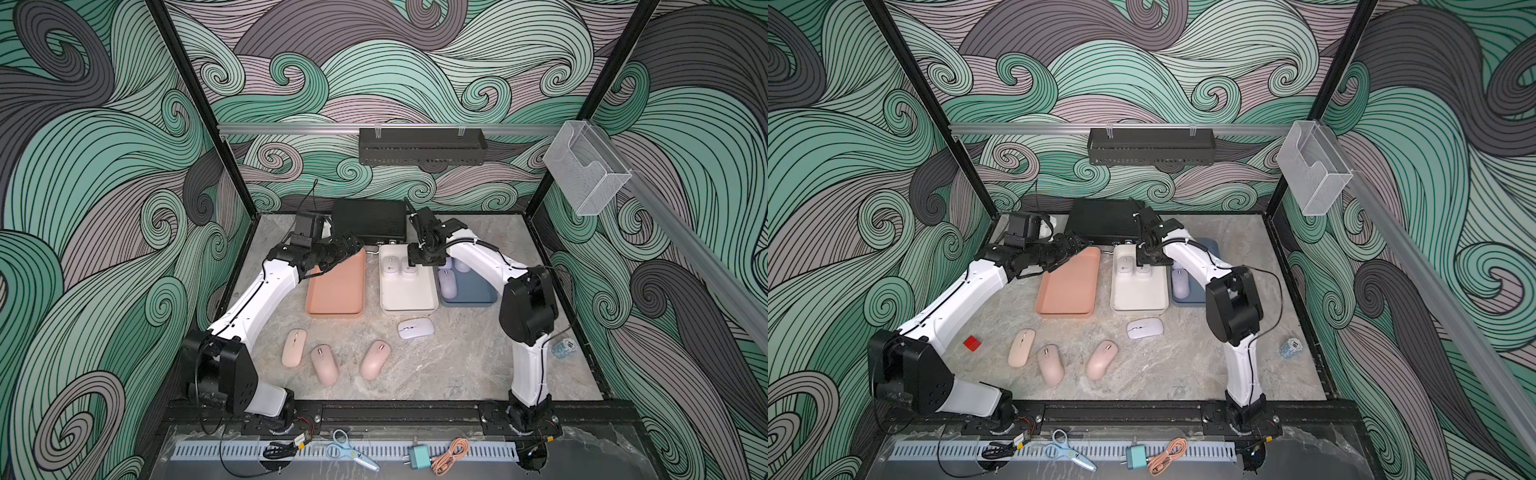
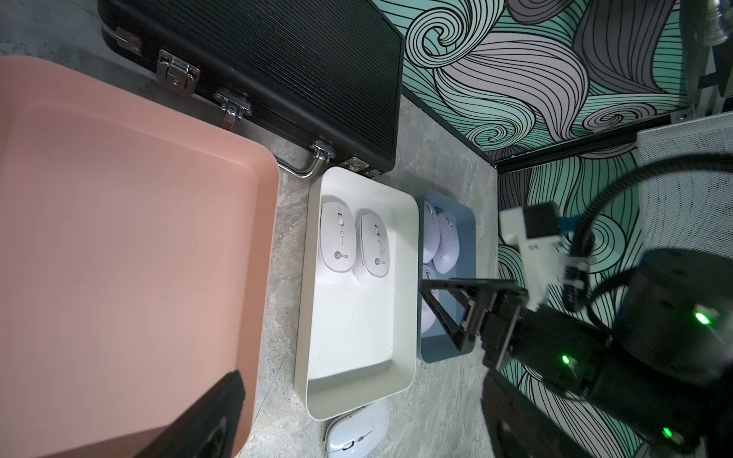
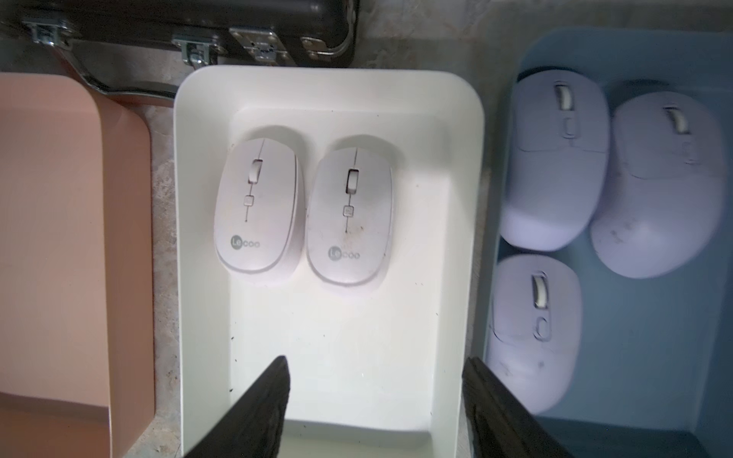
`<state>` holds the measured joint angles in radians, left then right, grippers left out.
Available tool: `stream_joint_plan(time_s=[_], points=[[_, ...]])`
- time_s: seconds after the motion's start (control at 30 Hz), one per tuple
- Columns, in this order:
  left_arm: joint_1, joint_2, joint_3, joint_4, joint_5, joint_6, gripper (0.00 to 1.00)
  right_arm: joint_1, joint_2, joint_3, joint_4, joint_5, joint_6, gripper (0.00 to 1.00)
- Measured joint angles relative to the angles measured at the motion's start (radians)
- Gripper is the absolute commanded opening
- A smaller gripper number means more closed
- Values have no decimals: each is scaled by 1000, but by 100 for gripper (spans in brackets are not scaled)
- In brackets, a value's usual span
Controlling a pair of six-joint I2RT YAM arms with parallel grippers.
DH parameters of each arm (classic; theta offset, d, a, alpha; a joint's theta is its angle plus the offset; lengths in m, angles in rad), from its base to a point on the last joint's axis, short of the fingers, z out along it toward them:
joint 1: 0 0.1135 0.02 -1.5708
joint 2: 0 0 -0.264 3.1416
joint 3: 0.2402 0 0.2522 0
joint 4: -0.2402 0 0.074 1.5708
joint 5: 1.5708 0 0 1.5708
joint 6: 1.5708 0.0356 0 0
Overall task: Place the mice by color into the storage box
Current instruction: Place the mouse in the storage box, then move the mouse to the center of the board.
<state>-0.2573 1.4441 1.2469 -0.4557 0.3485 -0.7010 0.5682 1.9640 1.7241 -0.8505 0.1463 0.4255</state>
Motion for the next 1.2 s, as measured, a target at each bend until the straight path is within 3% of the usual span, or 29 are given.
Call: stream_joint_plan(time_s=[0.13,0.23,0.57,0.83,1.2], points=[[2,14,0,-6,2,-2,92,142,-199,-218,33,130,39,83],[10,34,0,-13,12,-3,92,272,-268,-335,18,224,102,91],[37,37,0,-29,-8,9,92,499,-134,-399,-46,404,261,97],[77,26,1,-72,-77,10,90,528,-23,-399,-19,403,297,100],[106,30,1,-75,-53,-11,90,523,57,-335,-14,441,301,100]])
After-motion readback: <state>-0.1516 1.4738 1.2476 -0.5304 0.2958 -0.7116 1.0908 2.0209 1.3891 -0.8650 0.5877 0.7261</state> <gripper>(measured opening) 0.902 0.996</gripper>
